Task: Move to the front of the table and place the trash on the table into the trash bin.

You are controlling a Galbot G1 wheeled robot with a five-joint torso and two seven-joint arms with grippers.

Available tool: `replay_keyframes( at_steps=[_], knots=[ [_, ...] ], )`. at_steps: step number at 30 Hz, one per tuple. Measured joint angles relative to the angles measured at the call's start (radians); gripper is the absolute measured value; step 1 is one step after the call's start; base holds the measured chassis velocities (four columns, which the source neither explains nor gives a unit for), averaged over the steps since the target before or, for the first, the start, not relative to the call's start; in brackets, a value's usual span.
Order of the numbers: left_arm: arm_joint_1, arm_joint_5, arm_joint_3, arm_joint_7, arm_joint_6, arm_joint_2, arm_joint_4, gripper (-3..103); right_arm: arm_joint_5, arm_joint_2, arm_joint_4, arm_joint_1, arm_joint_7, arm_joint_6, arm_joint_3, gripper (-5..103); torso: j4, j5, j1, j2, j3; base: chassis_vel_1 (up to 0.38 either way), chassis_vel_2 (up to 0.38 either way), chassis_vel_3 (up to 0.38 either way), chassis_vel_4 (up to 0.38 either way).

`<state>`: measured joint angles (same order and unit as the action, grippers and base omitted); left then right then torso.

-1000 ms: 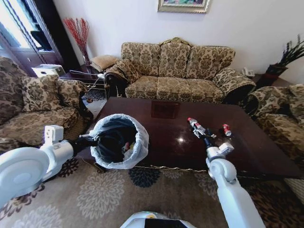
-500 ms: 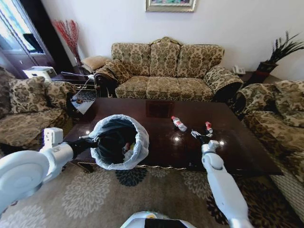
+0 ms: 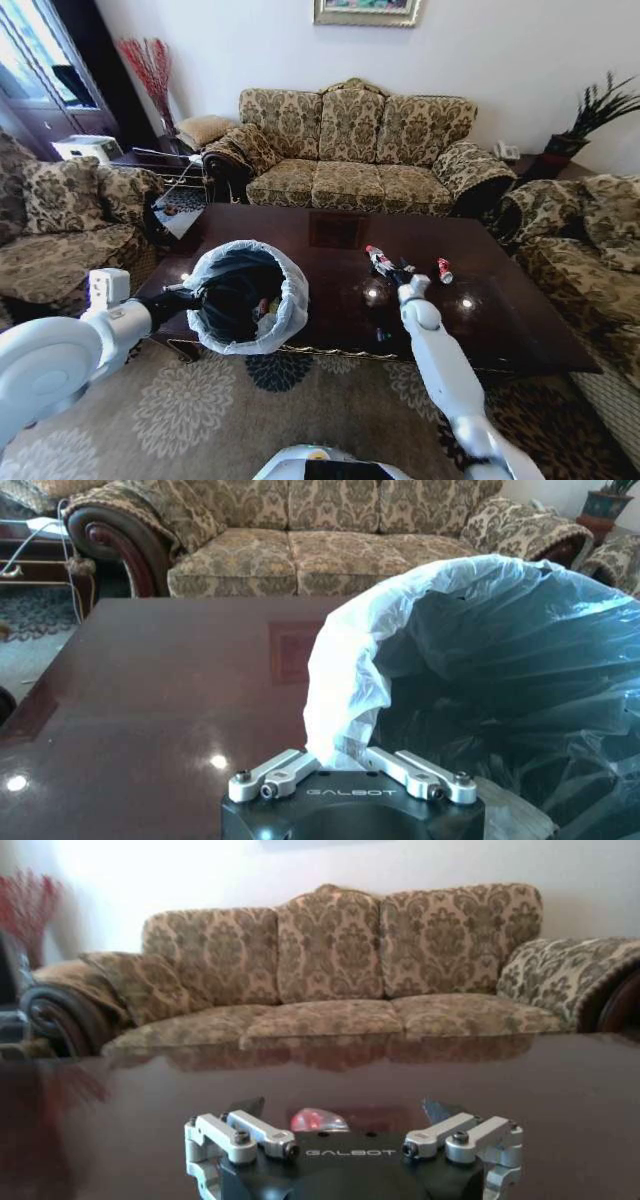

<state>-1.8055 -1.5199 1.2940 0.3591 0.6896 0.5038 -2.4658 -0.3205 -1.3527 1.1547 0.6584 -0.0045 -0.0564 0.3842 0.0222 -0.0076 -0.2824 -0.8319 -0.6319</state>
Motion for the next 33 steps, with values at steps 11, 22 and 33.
replay_keyframes(
  at_steps=[11,22,33],
  knots=[
    [-0.003,0.006,-0.007,0.001,-0.007,-0.008,0.022,0,-0.038,-0.041,-0.2,-0.078,-0.052,-0.051,0.001,87,0.0004,0.0001,0.0,0.0,0.0,0.0,0.0,0.0,0.0],
    [0.002,0.011,-0.012,0.002,-0.015,-0.019,0.028,0,-0.074,-0.025,-0.171,-0.048,-0.058,-0.055,0.001,49,0.0005,-0.0001,0.0,0.0,0.0,0.0,0.0,0.0,0.0],
    [-0.003,0.011,-0.006,0.002,-0.015,-0.012,0.023,0,-0.091,-0.017,-0.119,-0.02,-0.047,-0.046,0.008,20,0.0007,-0.0001,0.0,0.0,0.0,0.0,0.0,0.0,0.0]
  ],
)
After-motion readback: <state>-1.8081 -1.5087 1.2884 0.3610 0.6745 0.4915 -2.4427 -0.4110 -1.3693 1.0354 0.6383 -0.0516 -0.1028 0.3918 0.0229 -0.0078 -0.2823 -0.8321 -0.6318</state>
